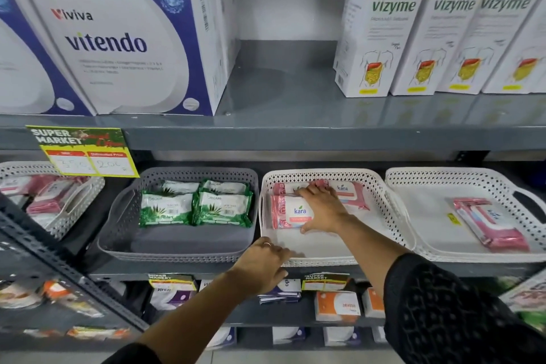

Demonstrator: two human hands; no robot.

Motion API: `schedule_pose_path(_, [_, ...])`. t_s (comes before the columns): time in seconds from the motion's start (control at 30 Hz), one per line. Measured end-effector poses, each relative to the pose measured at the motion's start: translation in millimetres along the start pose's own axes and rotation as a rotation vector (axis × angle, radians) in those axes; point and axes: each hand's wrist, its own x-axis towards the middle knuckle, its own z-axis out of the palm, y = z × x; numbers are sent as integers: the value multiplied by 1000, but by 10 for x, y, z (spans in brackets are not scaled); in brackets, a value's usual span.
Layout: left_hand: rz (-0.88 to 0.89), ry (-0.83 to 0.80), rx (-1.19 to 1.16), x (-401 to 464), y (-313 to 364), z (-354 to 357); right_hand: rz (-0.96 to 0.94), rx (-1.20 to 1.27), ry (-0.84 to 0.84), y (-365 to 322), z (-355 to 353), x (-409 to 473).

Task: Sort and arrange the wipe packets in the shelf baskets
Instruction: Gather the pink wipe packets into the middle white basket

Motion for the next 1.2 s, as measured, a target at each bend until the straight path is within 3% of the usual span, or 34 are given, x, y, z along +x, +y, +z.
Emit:
schedule_pose_path(0.47, [56,15,-27,154,202,19,17,88,191,340,-126,-306])
schedule_pose_path(0.63, [125,158,-48,630,749,-47,57,16,423,1007,-350,-692])
schedule_pose_path(0.8, [189,242,-91,1294,1539,-132,276,-17,558,1973,-492,-1285])
schedule_pose_path(1.0, [256,218,-18,1868,2105,-49,643,3,342,2888,-460,-1906])
schedule_pose_path(1.1, [213,199,-13,1986,2172,16,901,131,141,3156,-367,-1997])
schedule_pose_path(1.2, [206,194,-33,2018,2171,27,984,281,5,3322,-191,-1975])
